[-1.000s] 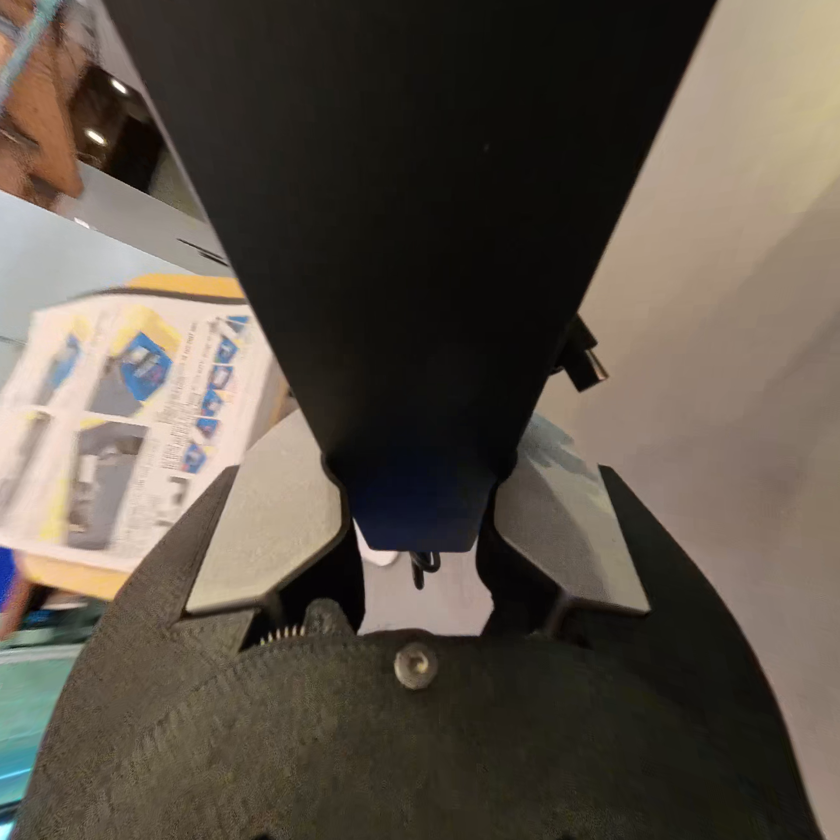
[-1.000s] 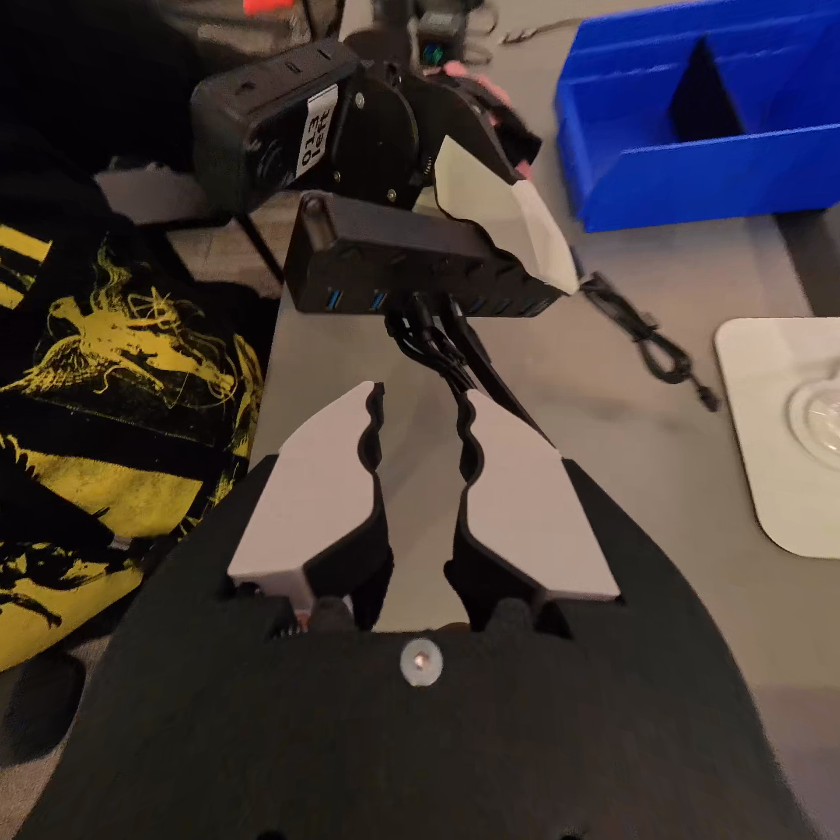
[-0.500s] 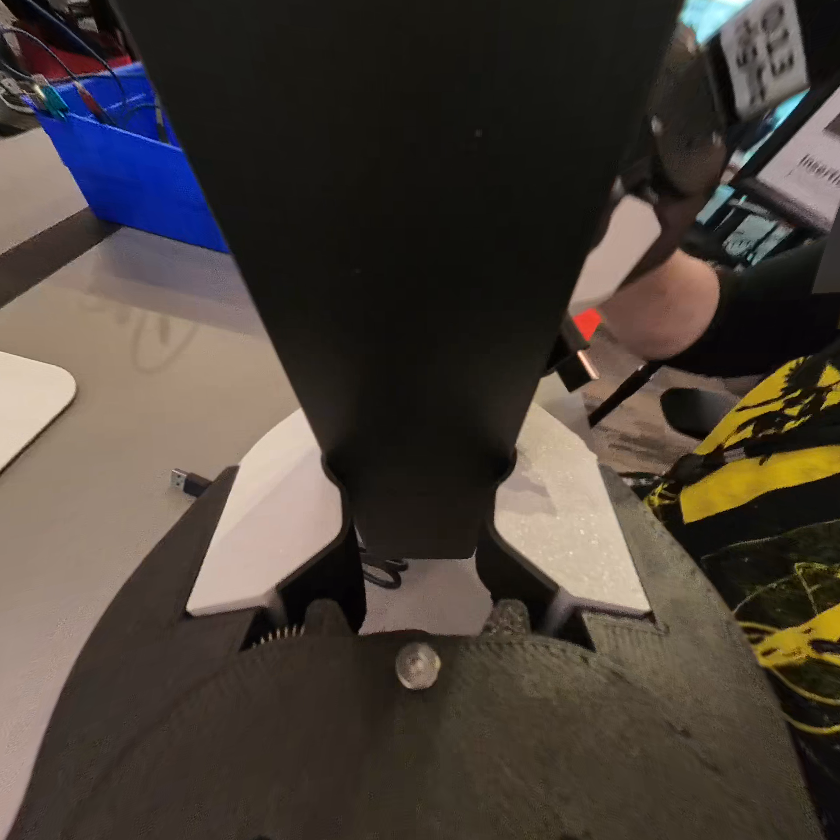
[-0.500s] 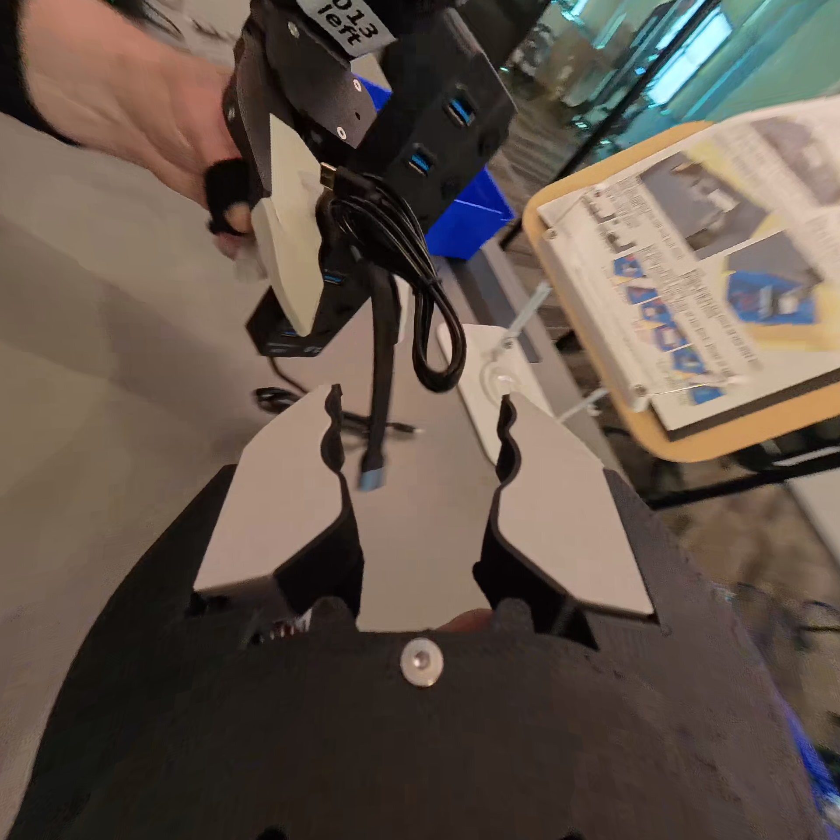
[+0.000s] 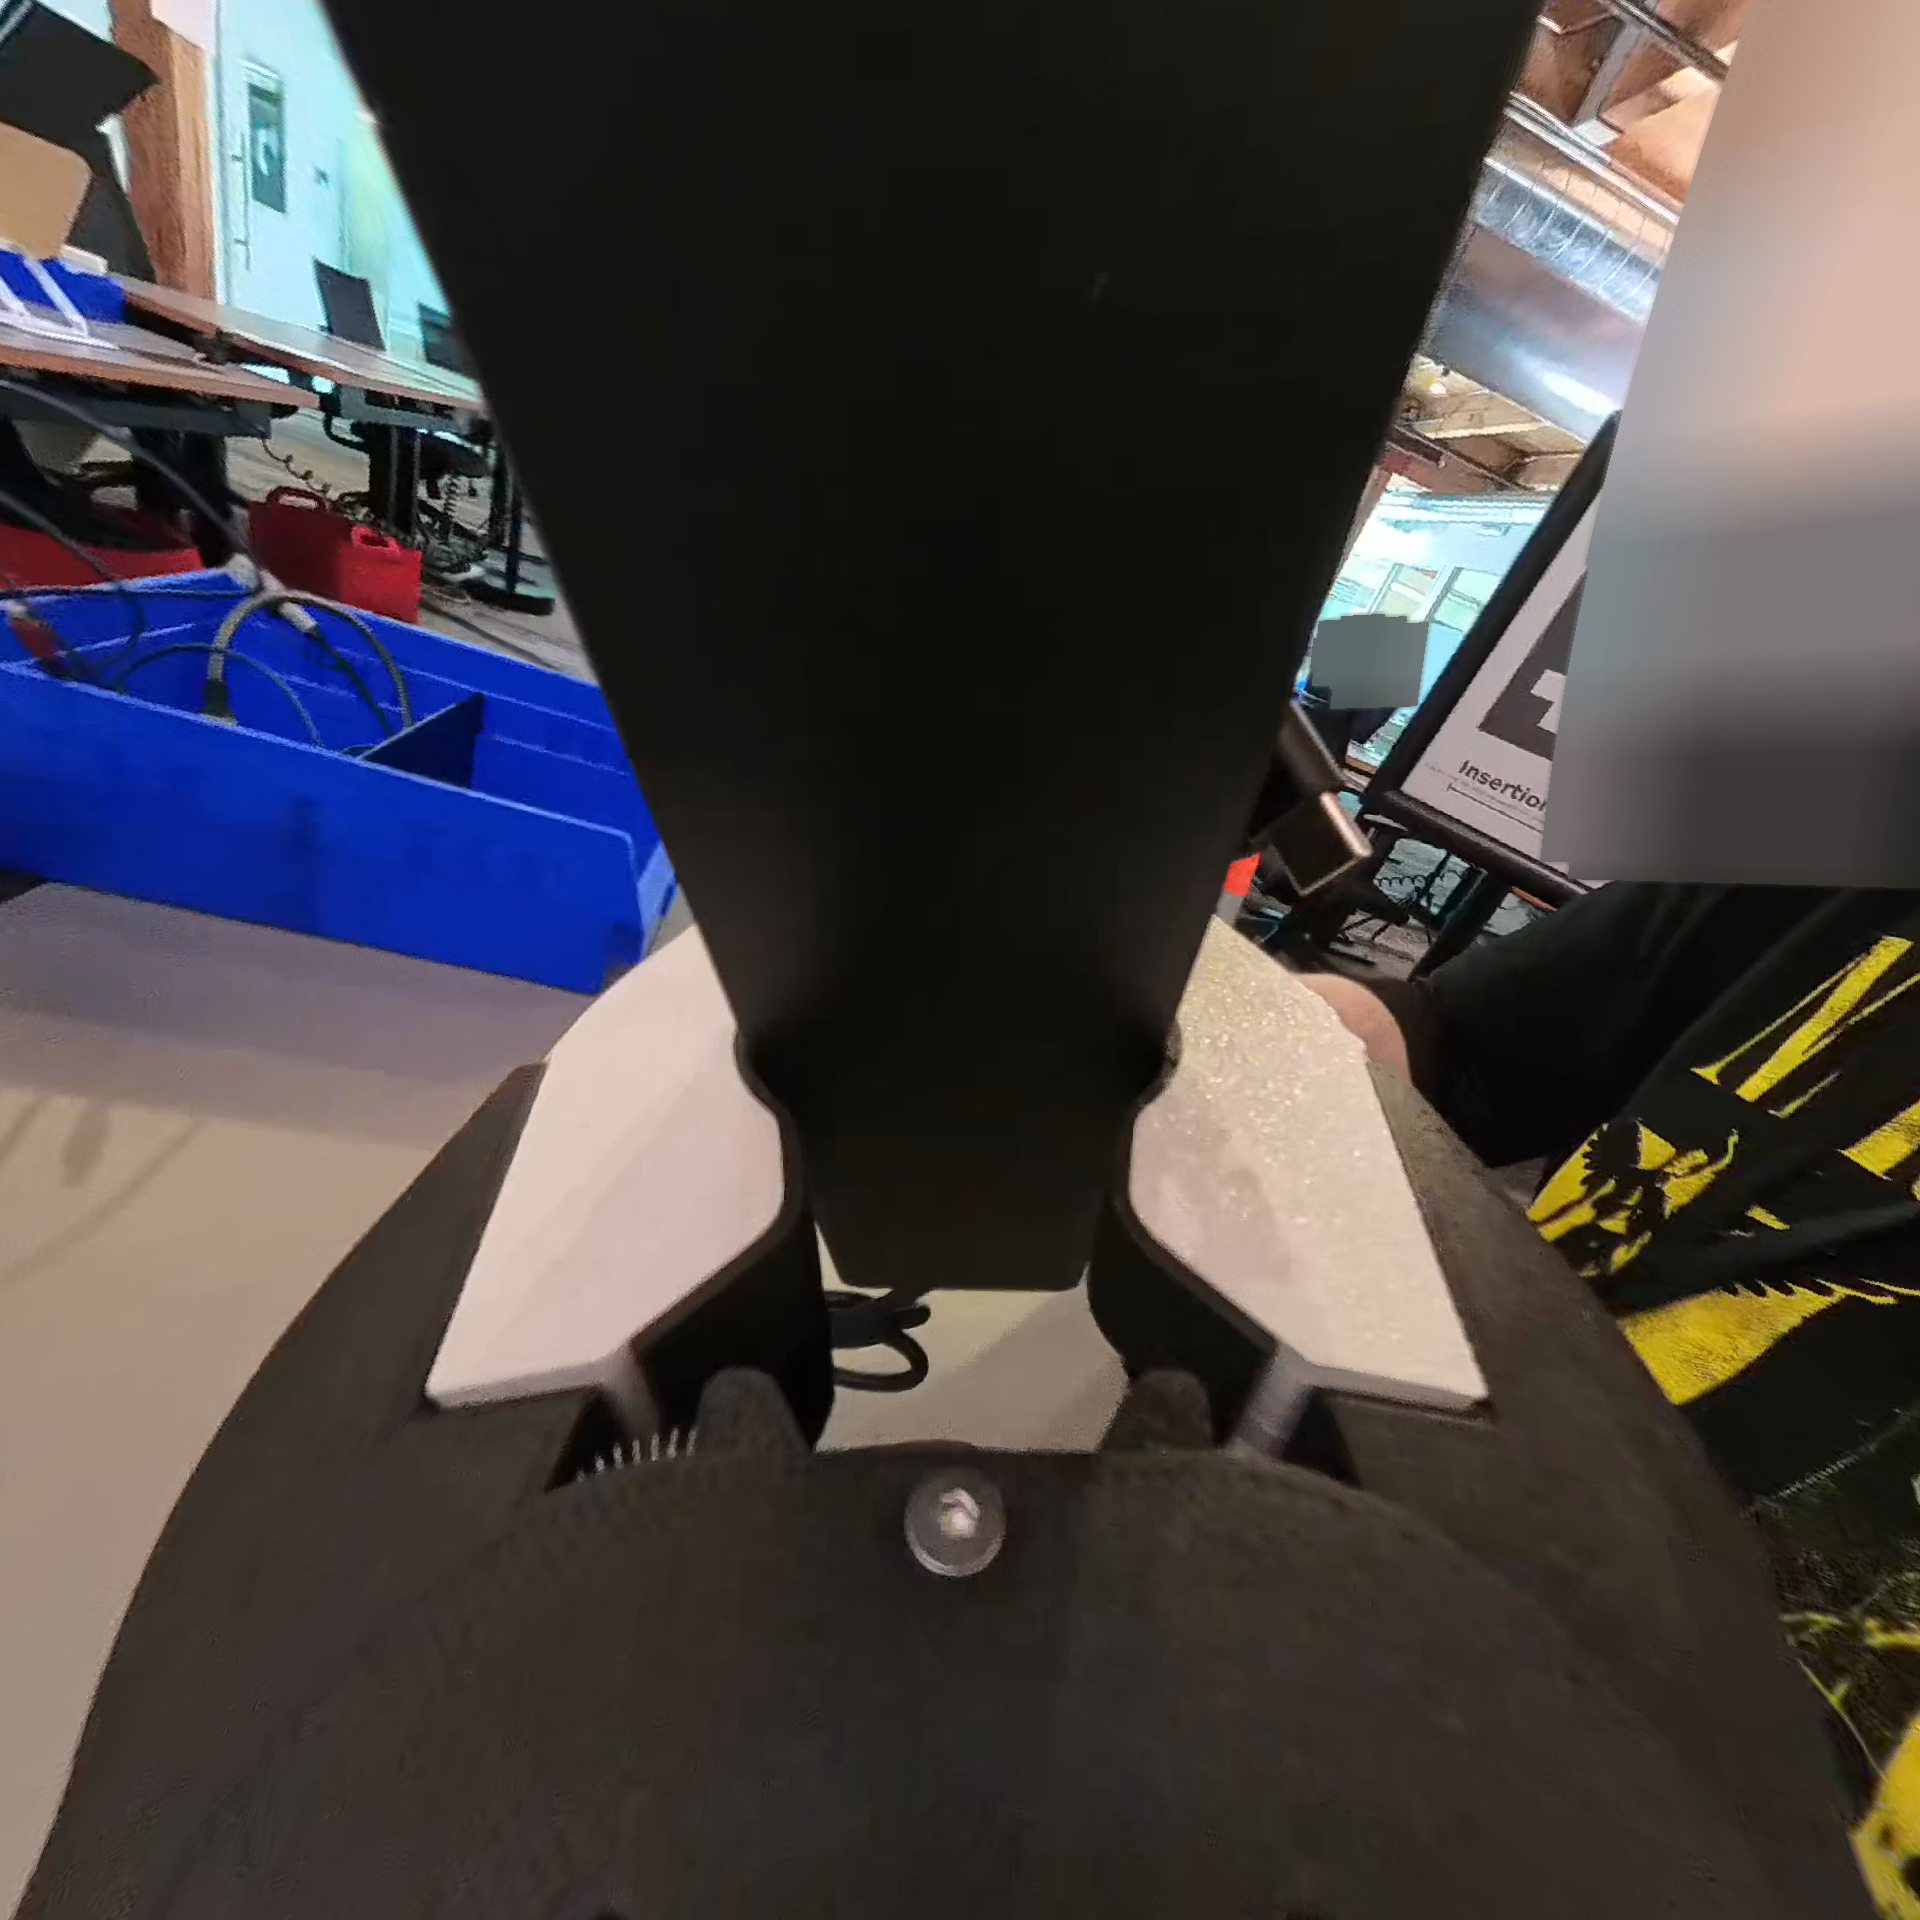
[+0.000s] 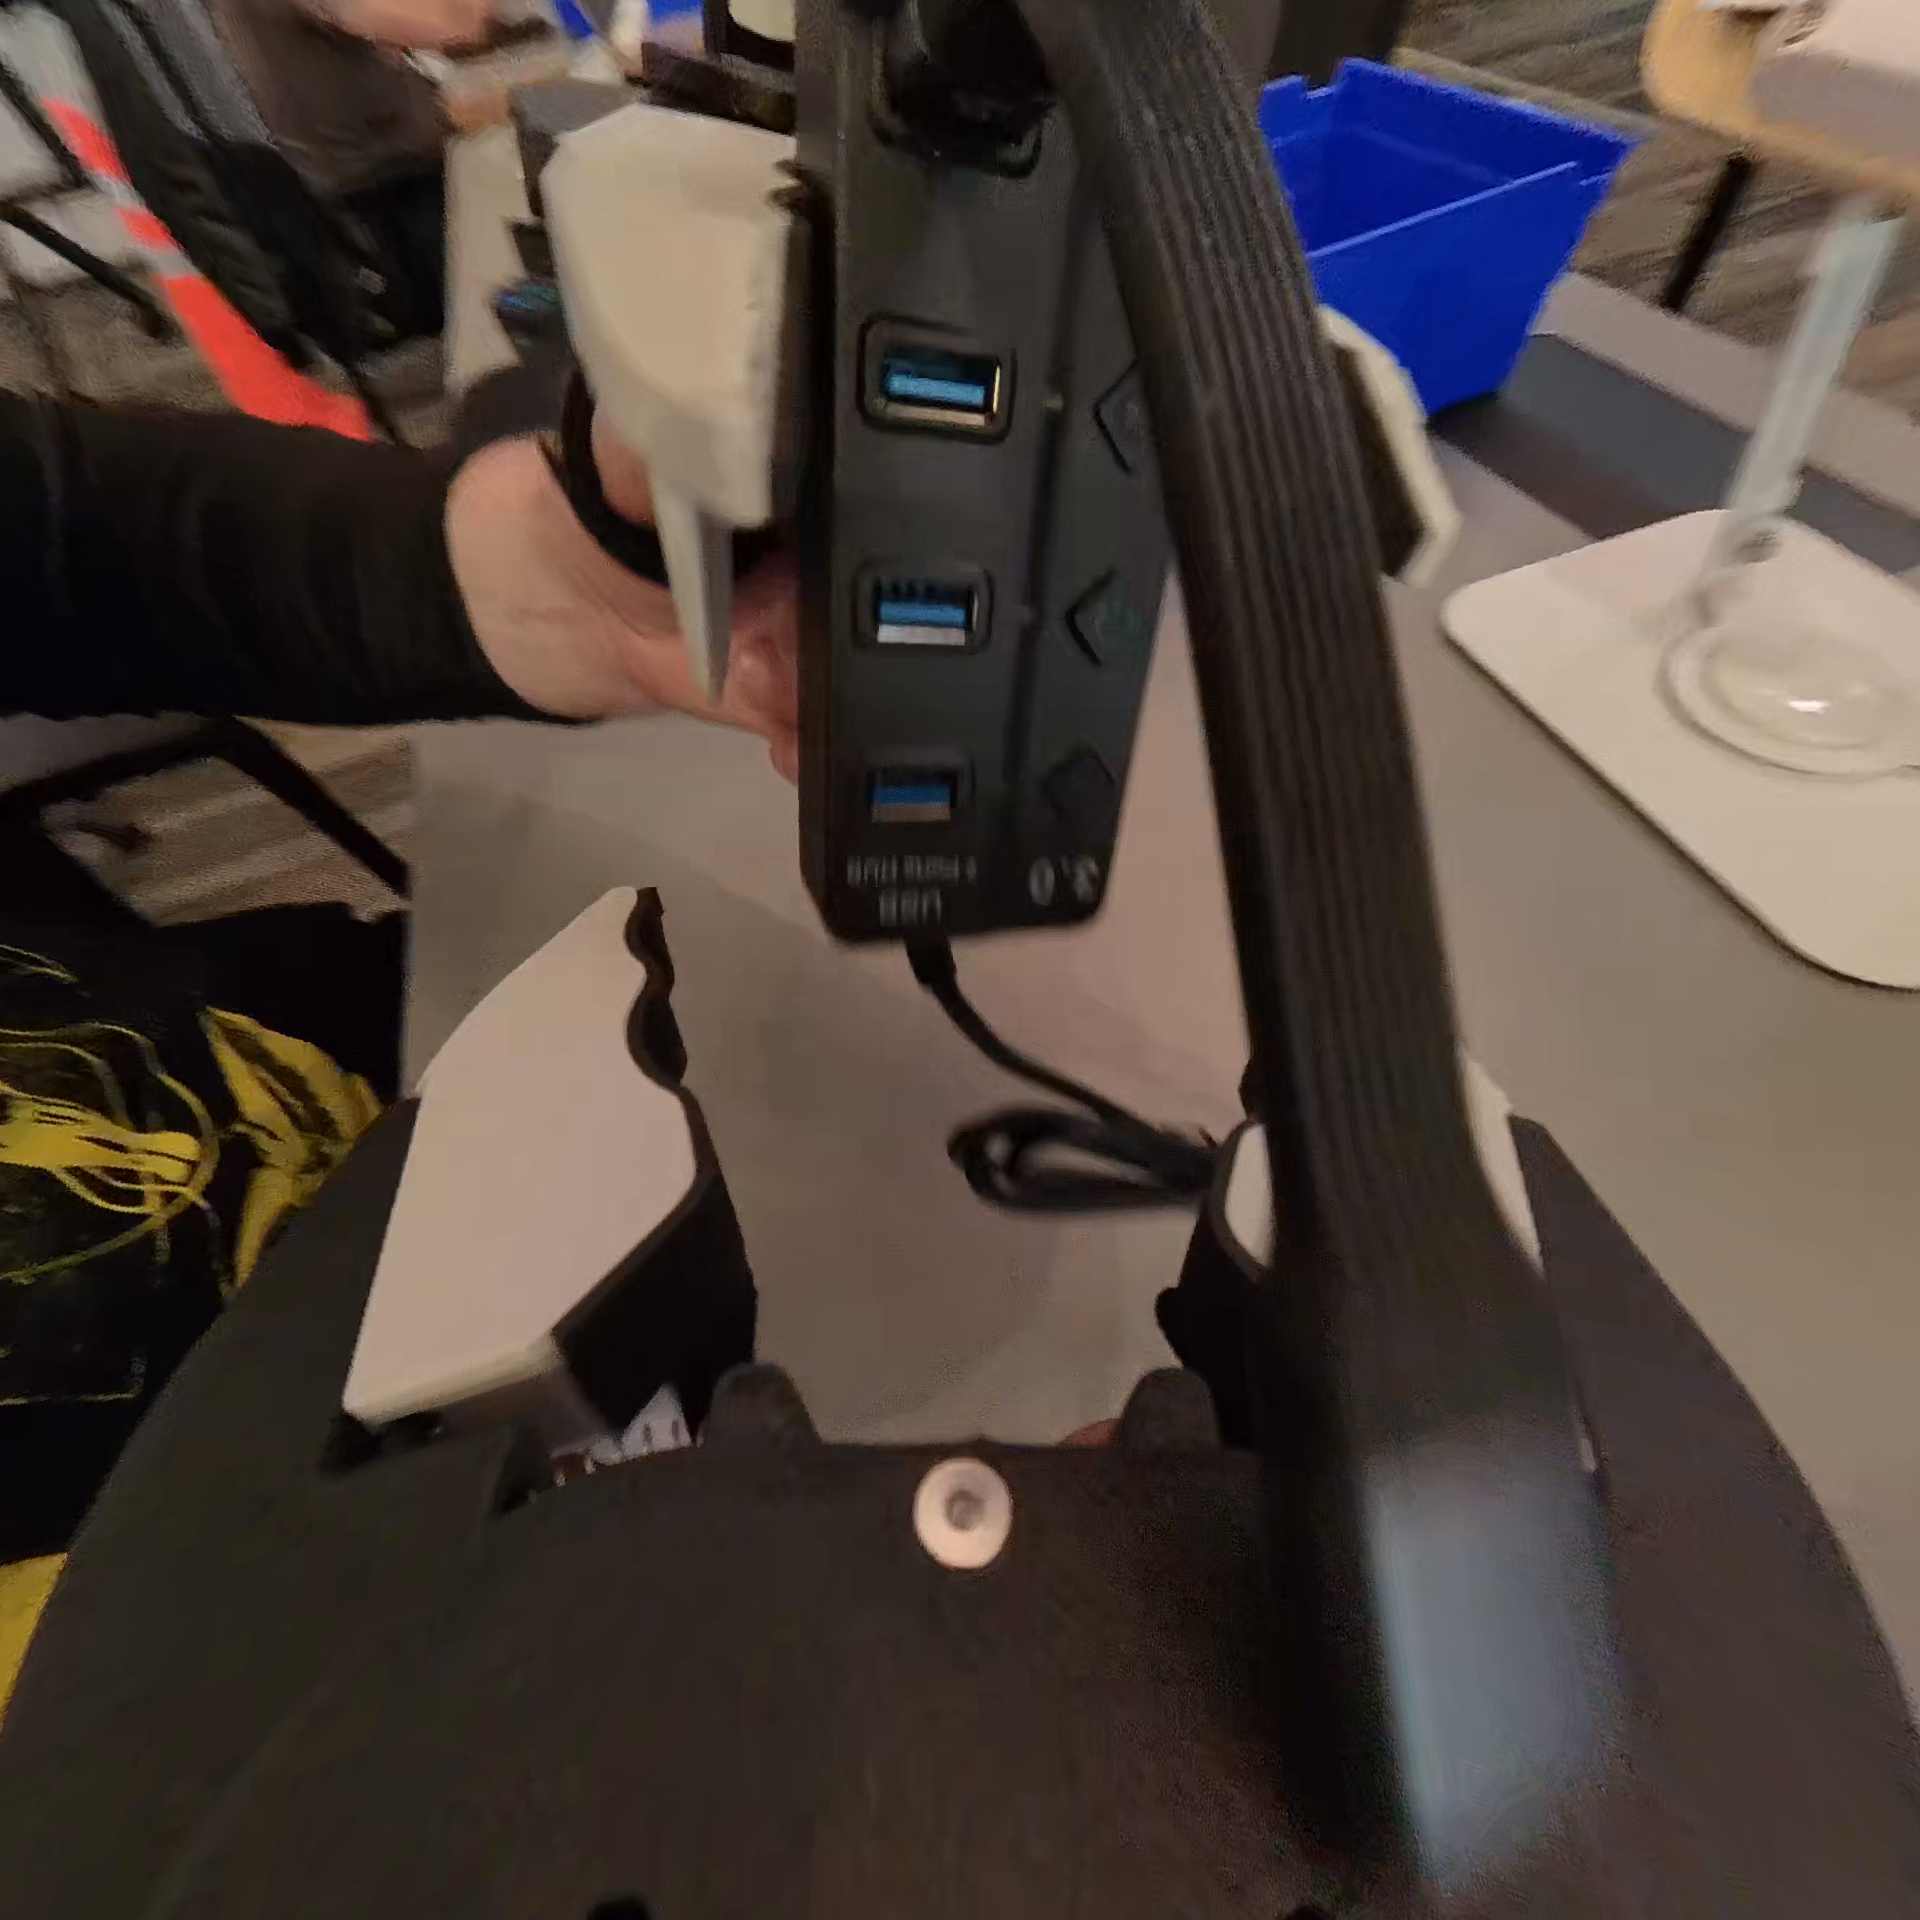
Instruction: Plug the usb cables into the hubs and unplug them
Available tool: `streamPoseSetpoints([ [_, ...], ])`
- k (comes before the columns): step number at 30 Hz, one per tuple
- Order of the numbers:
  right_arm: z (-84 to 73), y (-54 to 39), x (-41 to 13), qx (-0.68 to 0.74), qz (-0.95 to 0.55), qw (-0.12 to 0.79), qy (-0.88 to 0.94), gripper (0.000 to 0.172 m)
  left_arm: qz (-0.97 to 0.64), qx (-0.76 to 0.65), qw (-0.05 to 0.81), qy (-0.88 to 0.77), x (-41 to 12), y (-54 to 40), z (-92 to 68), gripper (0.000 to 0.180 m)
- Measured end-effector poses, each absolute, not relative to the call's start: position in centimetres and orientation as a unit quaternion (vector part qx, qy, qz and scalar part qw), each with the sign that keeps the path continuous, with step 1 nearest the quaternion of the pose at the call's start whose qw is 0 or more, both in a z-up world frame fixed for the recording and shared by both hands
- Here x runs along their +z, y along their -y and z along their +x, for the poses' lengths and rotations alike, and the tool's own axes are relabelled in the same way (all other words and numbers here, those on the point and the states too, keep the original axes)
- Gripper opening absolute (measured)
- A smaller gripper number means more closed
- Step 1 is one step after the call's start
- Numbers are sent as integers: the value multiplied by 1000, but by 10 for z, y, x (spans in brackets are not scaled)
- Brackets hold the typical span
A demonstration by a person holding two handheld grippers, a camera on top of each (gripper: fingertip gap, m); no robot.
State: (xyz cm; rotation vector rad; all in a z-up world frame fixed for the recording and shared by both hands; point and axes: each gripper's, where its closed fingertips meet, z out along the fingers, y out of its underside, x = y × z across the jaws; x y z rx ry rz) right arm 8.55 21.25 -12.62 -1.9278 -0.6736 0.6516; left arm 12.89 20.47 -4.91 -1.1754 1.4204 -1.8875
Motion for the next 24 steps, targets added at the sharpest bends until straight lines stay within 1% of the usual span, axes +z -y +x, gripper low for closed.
streamPoseSetpoints([
  [1, 80, -215, -123, 296, -777, 484, 274, 102, -426, -692, 246, -528, -49, -198, 132, 64],
  [2, 77, -216, -116, 322, -760, 494, 274, 88, -425, -690, 245, -533, -49, -194, 136, 64],
  [3, 77, -216, -110, 340, -746, 501, 276, 60, -423, -693, 255, -525, -45, -193, 138, 64],
  [9, 96, -210, -88, 347, -728, 514, 291, 58, -414, -698, 266, -521, -29, -194, 148, 65],
  [15, 130, -206, -53, 377, -702, 542, 266, 57, -405, -707, 305, -492, -1, -211, 154, 73],
  [18, 155, -209, -39, 359, -703, 558, 255, 56, -428, -697, 310, -485, -4, -225, 152, 82],
  [24, 230, -220, -5, 291, -718, 588, 233, 55, -484, -656, 319, -484, -38, -257, 128, 79],
])
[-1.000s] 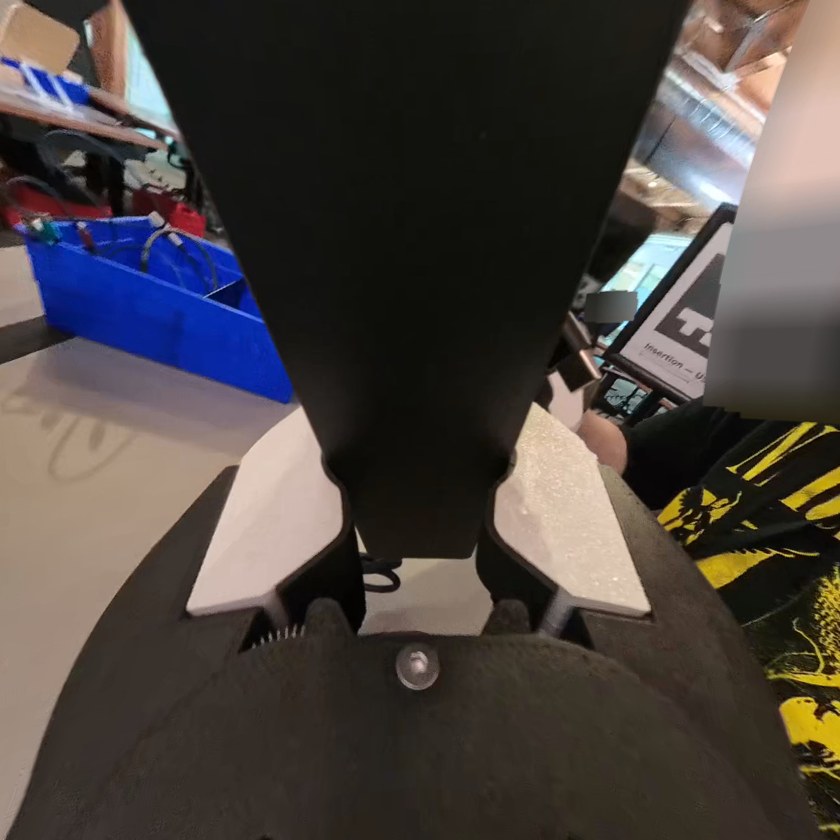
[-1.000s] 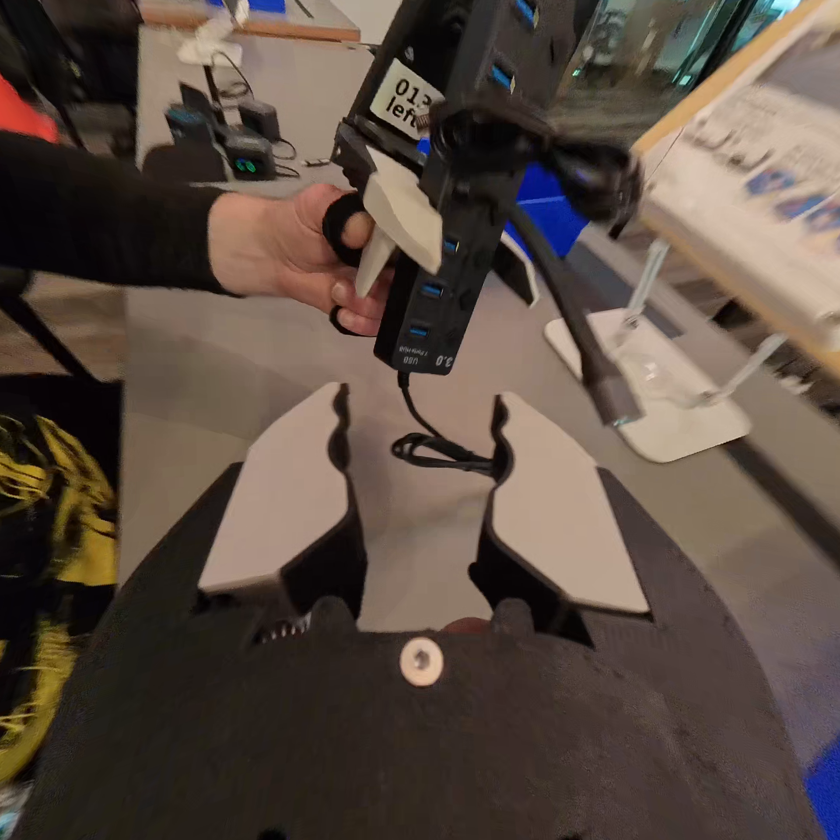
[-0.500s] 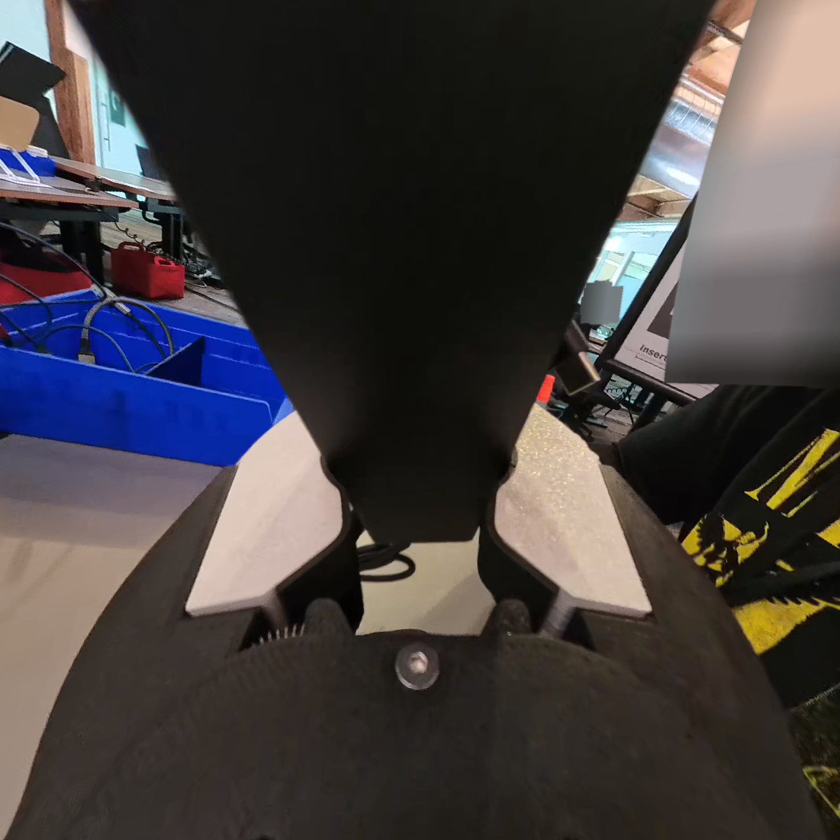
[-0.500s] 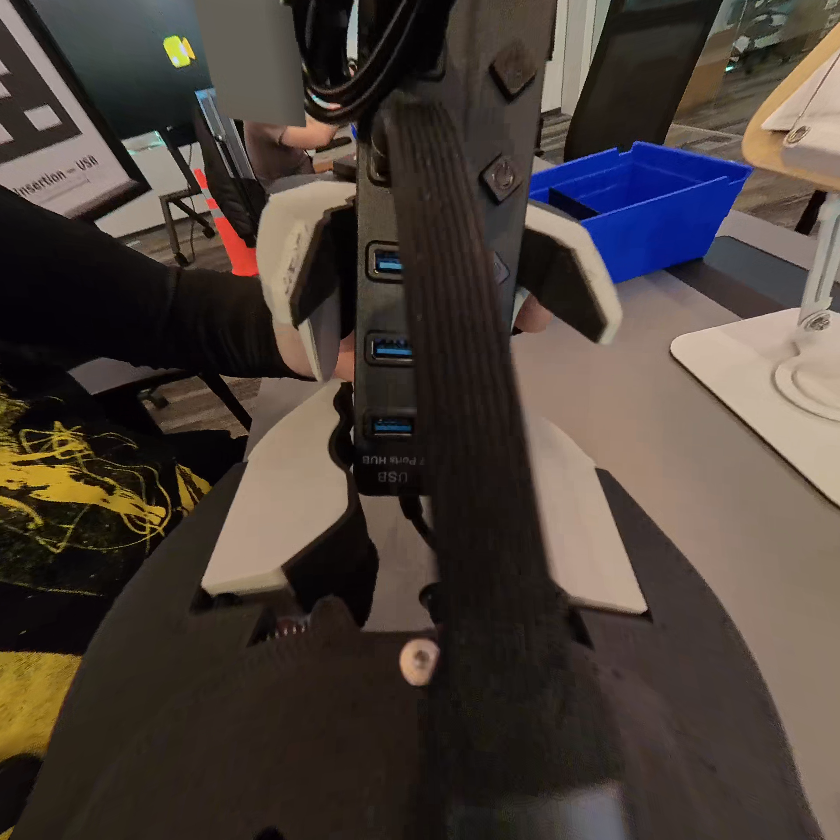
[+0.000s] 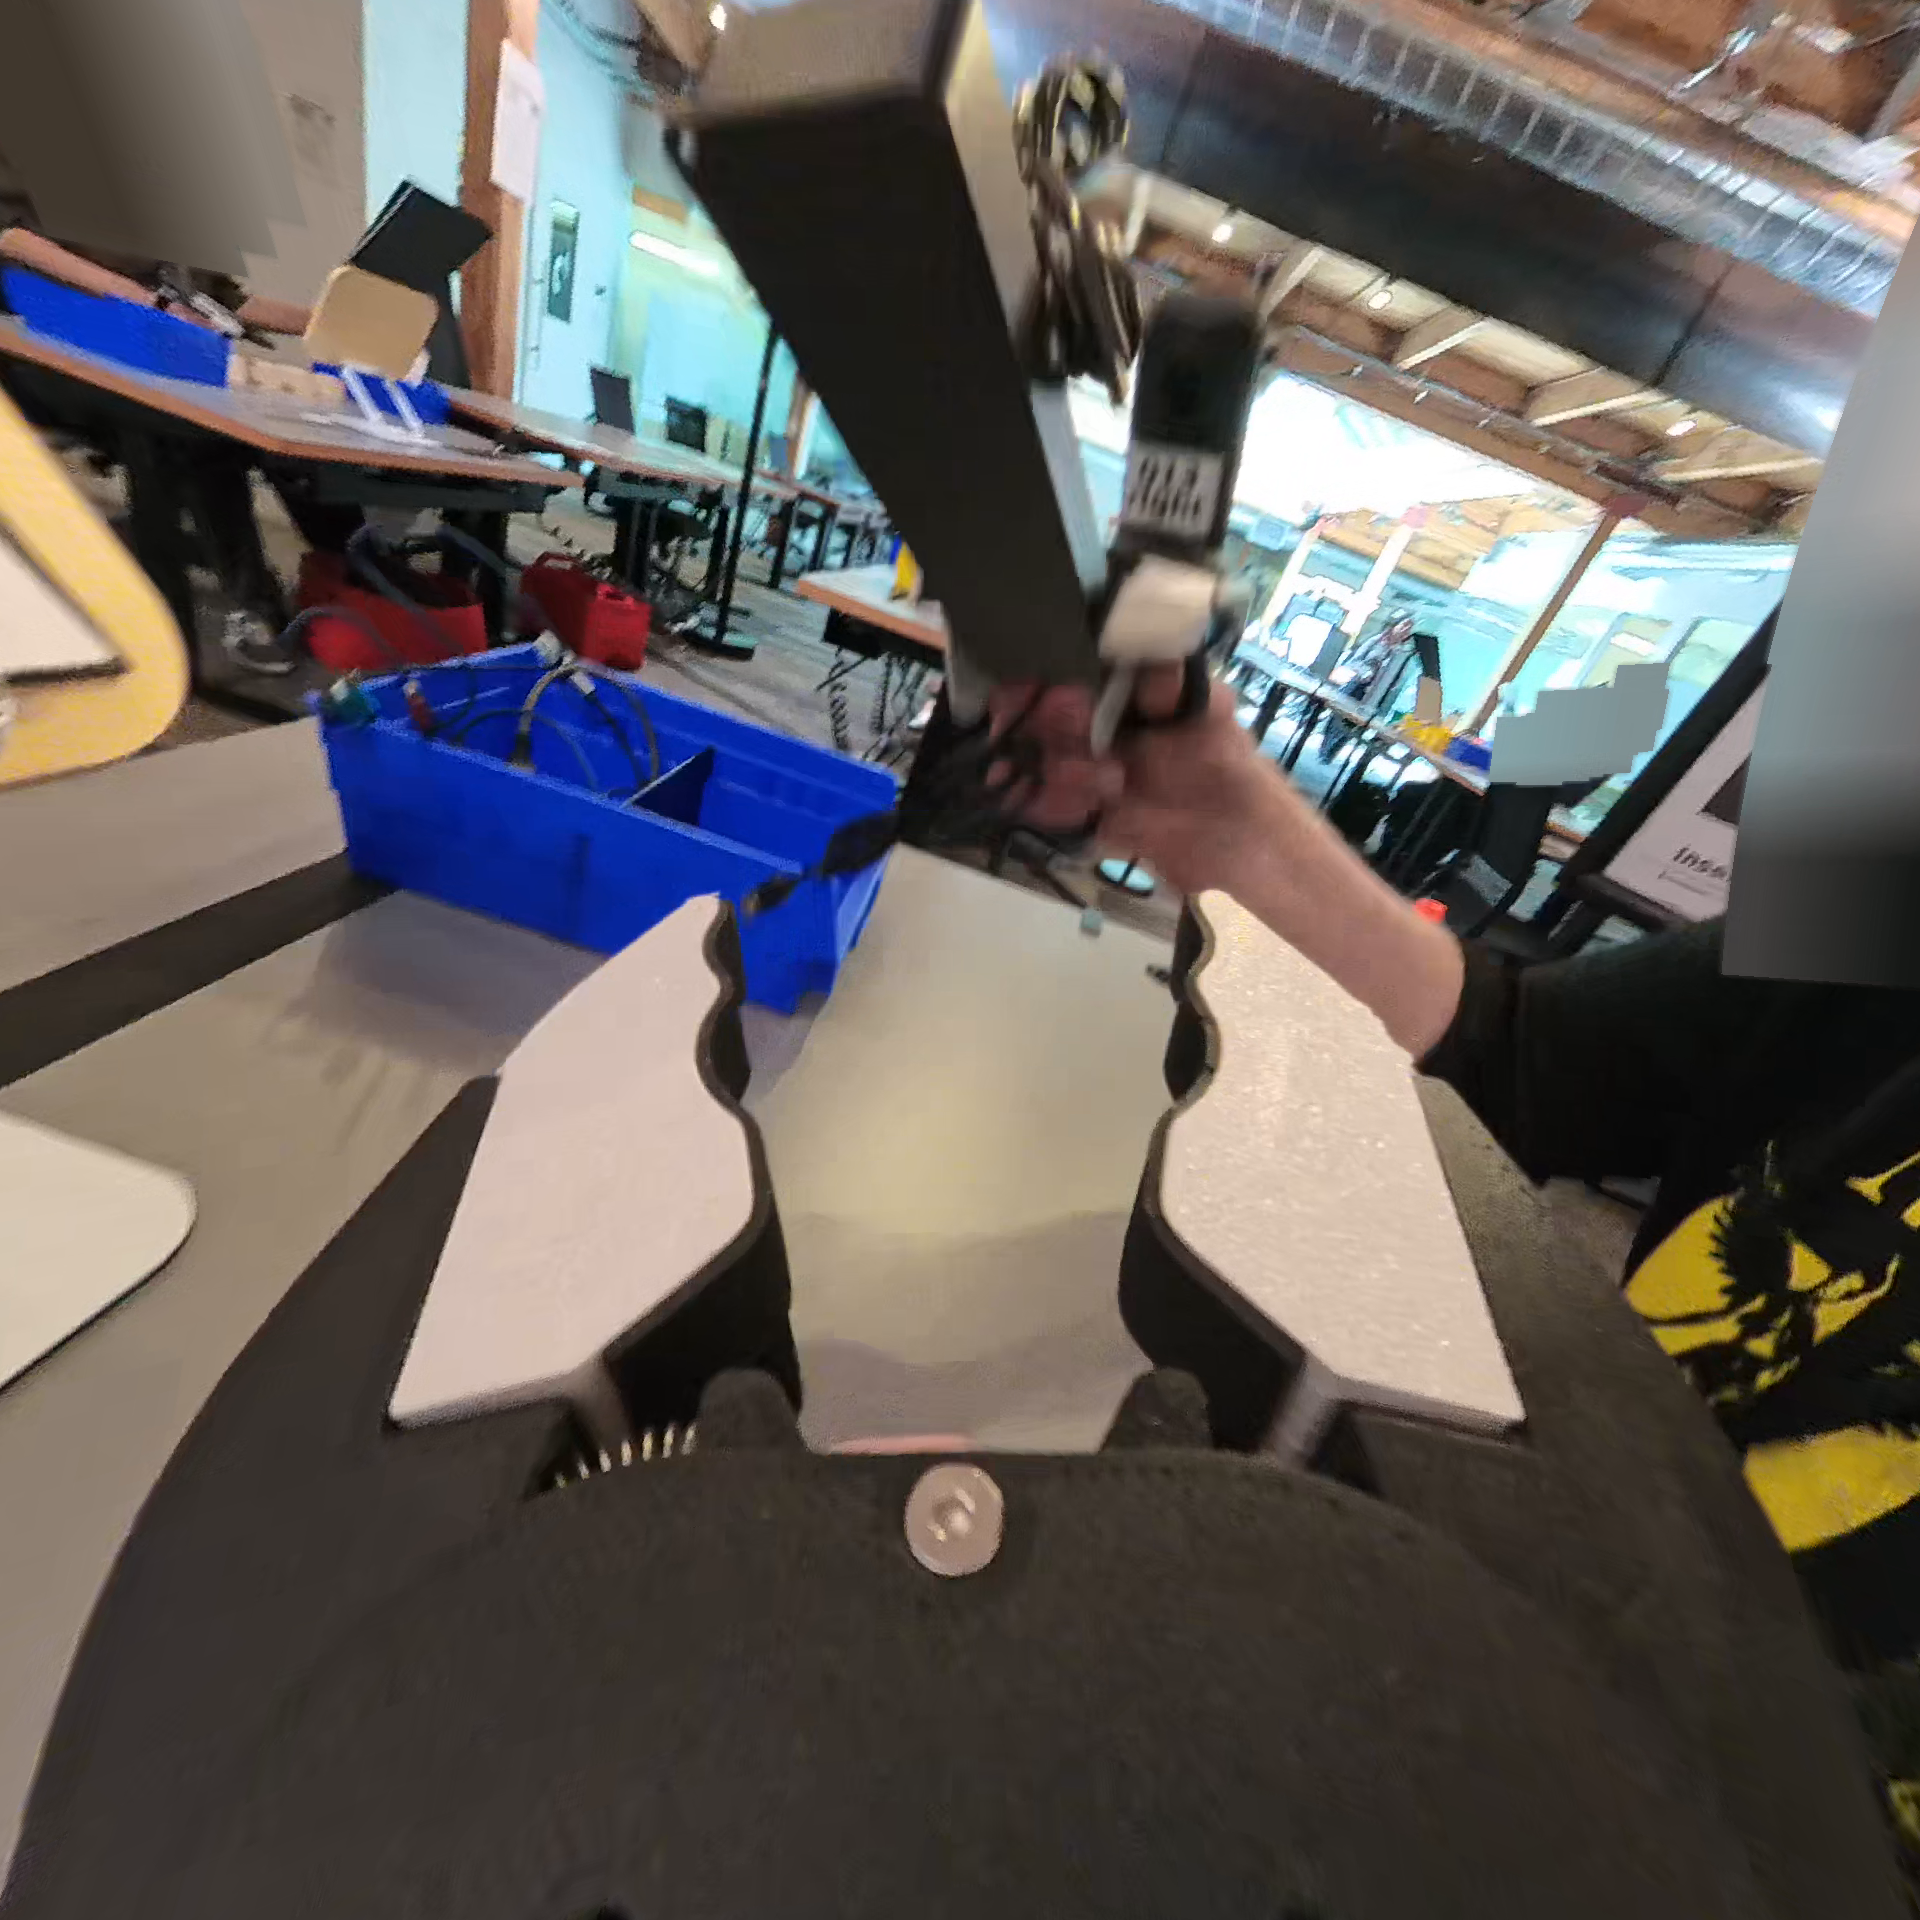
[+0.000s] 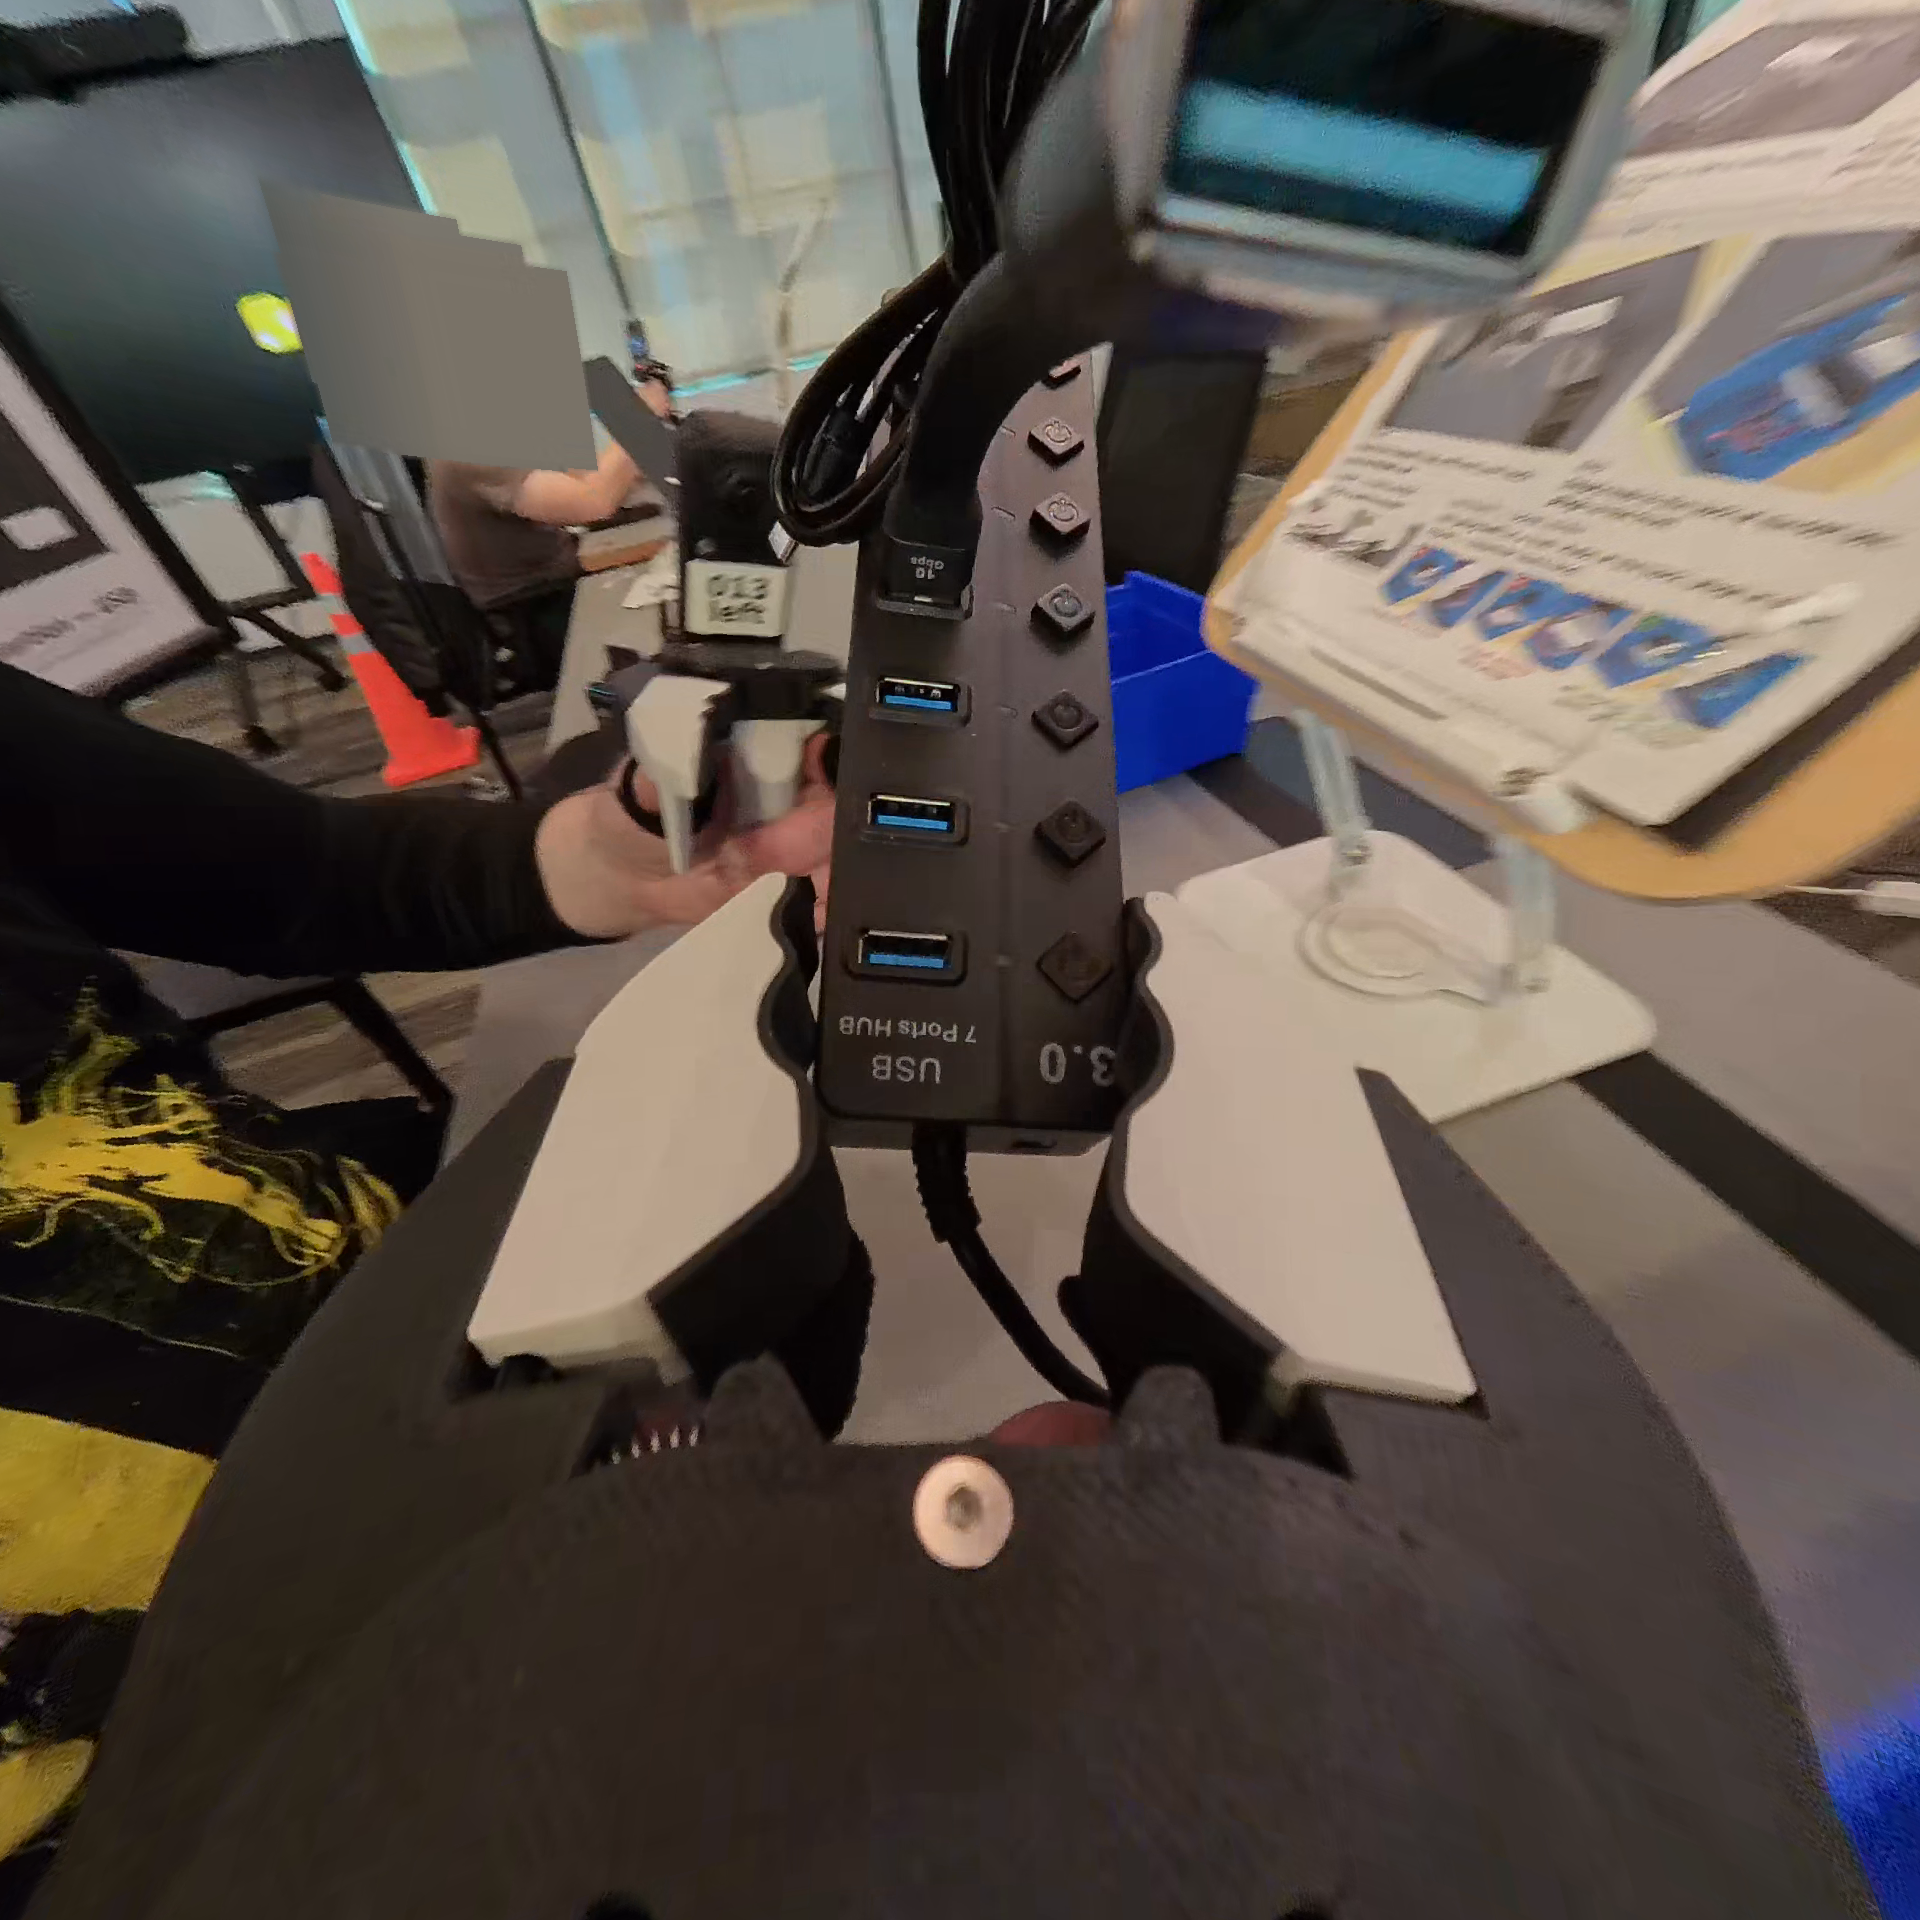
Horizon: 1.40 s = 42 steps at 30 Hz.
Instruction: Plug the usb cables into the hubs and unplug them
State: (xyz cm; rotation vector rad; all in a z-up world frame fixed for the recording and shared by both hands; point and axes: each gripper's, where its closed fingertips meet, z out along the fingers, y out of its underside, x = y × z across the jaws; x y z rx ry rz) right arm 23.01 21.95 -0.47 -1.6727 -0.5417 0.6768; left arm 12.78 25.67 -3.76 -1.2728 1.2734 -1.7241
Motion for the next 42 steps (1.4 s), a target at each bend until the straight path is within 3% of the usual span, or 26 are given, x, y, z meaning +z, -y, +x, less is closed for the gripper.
streamPoseSetpoints([
  [6, 339, -244, 43, 217, -726, 621, 199, 55, -557, -586, 326, -490, -94, -288, 86, 75],
  [13, 444, -294, 82, 236, -664, 696, 139, 55, -600, -577, 340, -437, -116, -313, 57, 72],
  [18, 474, -319, 35, 308, -686, 652, 97, 55, -623, -568, 334, -422, -134, -323, 48, 72],
  [27, 532, -332, -141, 225, -850, 475, -33, 56, -624, -564, 323, -433, -145, -327, 61, 72],
  [33, 547, -325, -160, 62, -932, 351, 69, 55, -625, -554, 320, -447, -148, -320, 66, 72],
  [42, 574, -305, -152, 80, -934, 274, 214, 55, -631, -523, 337, -463, -151, -322, 48, 72],
])
